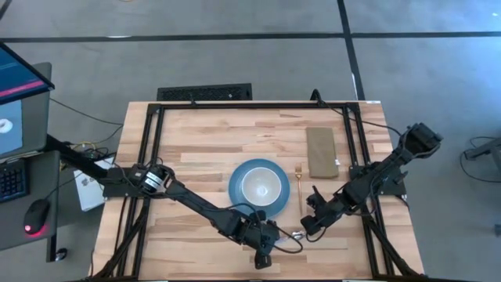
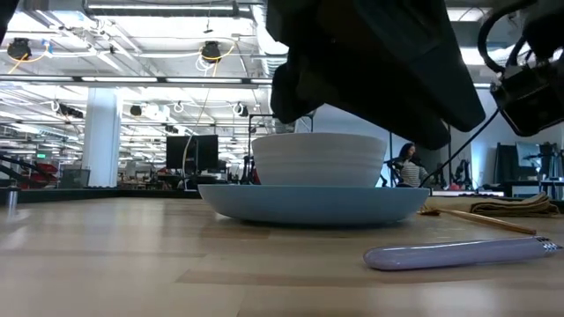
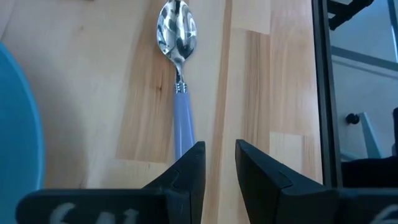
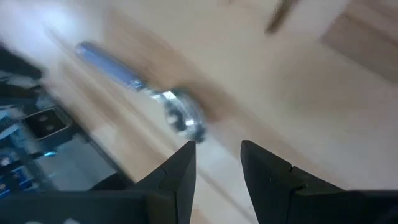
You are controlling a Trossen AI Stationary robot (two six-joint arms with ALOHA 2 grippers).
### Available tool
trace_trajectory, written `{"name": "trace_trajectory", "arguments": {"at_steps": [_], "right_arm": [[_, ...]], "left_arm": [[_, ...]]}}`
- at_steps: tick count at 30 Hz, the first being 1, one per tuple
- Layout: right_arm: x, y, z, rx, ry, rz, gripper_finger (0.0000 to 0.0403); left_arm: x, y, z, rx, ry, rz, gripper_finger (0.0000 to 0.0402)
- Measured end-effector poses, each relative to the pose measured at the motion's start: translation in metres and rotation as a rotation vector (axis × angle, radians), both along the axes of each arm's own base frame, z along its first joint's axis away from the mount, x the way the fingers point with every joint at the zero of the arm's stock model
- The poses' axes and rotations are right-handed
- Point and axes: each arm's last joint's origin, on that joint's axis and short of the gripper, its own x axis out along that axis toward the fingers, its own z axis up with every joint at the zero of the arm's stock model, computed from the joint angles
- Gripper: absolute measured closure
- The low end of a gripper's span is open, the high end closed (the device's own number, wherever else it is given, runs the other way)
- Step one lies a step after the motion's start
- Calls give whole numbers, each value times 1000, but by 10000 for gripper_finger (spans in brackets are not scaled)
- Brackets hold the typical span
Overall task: Set table place
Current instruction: Place the small silver tool inside the white bowl
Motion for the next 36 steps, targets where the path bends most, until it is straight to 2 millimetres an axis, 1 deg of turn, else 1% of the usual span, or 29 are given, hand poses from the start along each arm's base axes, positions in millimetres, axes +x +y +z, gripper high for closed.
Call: {"name": "trace_trajectory", "arguments": {"at_steps": [2,5,10,12,17,22,25,29,36], "right_arm": [[0,1,-4,-11,17,3,251],[4,4,-12,-11,21,-2,251],[16,13,-23,32,-43,4,251],[19,15,-29,36,-48,4,251],[27,22,-37,42,-47,-1,255],[32,25,-39,29,-45,10,286],[32,26,-38,20,-51,23,320],[33,26,-38,9,-72,40,377],[34,27,-38,18,-86,40,378]], "left_arm": [[0,0,0,0,0,0,324],[0,0,0,1,3,0,324],[-1,0,-1,4,9,0,324],[-1,0,-1,2,11,-3,324],[-1,0,-1,4,15,-3,324],[-1,1,-1,7,21,-3,324],[-1,1,-1,7,21,-3,324],[-2,1,-1,7,21,-3,324],[-1,1,-1,7,21,-3,324]]}}
